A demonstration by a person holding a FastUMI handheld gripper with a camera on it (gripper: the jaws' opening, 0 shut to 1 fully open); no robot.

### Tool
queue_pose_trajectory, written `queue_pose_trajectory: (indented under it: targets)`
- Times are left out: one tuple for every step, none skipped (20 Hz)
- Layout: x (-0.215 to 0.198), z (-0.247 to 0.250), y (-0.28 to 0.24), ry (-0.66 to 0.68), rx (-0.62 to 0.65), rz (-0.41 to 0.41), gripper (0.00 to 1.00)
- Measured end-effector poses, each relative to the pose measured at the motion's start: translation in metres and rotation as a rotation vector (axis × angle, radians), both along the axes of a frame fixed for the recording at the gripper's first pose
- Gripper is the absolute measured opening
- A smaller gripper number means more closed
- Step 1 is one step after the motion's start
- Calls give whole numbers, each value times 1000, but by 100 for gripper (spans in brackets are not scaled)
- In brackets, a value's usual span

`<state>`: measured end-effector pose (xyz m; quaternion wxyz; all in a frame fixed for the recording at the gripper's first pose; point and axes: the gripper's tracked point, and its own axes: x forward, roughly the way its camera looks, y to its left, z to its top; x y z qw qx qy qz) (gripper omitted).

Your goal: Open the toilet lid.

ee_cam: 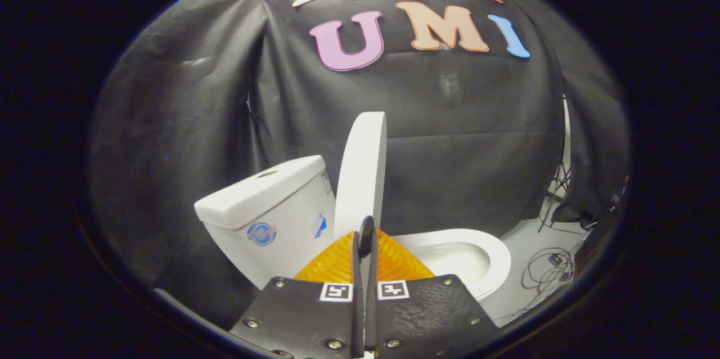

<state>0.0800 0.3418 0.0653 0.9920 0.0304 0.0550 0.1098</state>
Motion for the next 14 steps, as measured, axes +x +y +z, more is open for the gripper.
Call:
queue_pose_trajectory:
  targets:
    - [-1,1,3,-5,0,4,2]
    - [0,1,7,-9,3,7,2]
    - [-1,0,9,-12,9,11,2]
    - [-2,1,11,-16,10,14,2]
    - [-2,0,14,-18,10,19,2]
    - [-2,0,16,-20,12,21,2]
    - [0,-1,20,-17,14,23,2]
    - [2,0,25,-14,17,30,2]
    - [2,1,29,-14,20,39,2]
    - [1,2,34,-12,22,50,2]
    - [0,2,37,-12,21,57,2]
    - [0,3,40,-13,22,61,2]
    - [0,5,41,-14,25,62,2]
    - [0,6,43,-14,30,65,2]
